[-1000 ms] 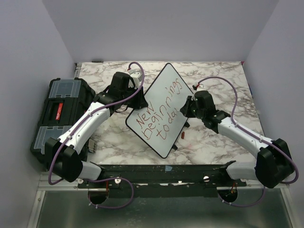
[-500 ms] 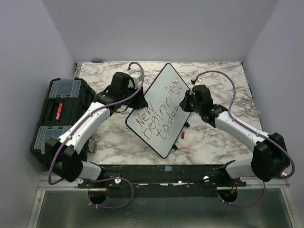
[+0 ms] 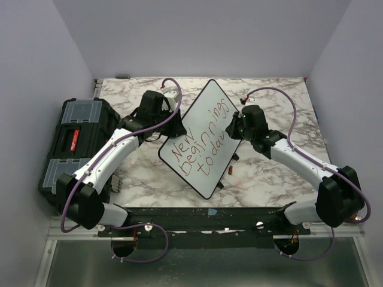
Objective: Write a sentence on the whiteboard
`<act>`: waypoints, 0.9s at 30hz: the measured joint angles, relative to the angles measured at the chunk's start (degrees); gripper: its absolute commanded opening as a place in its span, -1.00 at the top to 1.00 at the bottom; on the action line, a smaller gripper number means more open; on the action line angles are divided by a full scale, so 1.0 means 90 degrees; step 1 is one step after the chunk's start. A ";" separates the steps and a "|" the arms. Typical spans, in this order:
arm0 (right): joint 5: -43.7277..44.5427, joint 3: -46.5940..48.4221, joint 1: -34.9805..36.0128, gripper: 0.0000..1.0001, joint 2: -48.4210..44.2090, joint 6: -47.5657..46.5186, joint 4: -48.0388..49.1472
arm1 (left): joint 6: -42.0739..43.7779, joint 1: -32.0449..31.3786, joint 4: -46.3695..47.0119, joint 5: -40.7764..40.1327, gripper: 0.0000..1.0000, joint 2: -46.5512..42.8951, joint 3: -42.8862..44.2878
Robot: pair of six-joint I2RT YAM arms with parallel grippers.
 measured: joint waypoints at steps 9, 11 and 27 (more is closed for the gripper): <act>-0.0005 -0.0206 0.0000 0.99 -0.0107 0.0000 0.0061 | -0.0002 0.0000 0.0000 0.0000 1.00 0.0000 0.0000; -0.0002 -0.0299 -0.0002 0.99 -0.0153 0.0000 0.0061 | 0.0000 0.0000 0.0000 -0.0002 1.00 0.0000 -0.0002; 0.0019 -0.1071 -0.0015 0.99 -0.0580 0.0012 0.0063 | -0.0002 0.0000 -0.0002 -0.0002 1.00 -0.0002 -0.0002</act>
